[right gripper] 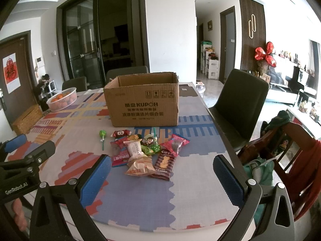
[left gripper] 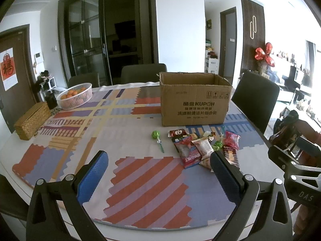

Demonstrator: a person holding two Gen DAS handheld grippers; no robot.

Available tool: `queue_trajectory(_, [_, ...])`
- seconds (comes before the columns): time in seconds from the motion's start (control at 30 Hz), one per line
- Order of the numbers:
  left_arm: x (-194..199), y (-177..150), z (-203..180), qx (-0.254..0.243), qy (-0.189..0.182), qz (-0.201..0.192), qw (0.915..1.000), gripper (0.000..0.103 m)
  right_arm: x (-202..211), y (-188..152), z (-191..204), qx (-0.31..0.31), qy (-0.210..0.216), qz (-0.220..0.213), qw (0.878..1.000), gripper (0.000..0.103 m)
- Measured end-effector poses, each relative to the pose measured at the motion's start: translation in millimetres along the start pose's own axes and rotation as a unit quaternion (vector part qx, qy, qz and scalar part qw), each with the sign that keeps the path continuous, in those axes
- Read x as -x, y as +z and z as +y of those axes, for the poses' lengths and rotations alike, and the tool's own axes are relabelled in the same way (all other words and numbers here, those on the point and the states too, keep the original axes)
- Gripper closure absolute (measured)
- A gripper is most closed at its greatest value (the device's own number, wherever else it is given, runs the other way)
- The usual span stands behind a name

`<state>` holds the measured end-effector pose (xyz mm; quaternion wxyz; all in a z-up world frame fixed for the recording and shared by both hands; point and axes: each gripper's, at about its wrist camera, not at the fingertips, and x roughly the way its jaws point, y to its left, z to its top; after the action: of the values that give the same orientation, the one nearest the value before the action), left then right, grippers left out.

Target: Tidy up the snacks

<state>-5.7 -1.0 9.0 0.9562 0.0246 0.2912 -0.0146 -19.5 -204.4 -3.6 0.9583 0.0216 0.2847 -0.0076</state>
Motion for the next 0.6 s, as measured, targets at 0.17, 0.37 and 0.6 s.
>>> queue_trajectory(0.17, [-0.2,0.1,0.5,0.000,-0.001,0.000,1.0000,0.000,-0.8,0.9,0.7,0.000,0.000,0.000,1.000,0.001])
queue_trajectory(0.37, [-0.2,-0.2,0.2,0.000,0.000,0.000,1.0000,0.000,-0.4,0.7,0.6,0.000,0.000,0.000,1.000,0.000])
queue_trajectory(0.6, [-0.3,0.0,0.1,0.000,0.000,0.000,1.0000,0.000,-0.7,0.2,0.5,0.000,0.001,0.000,1.000,0.000])
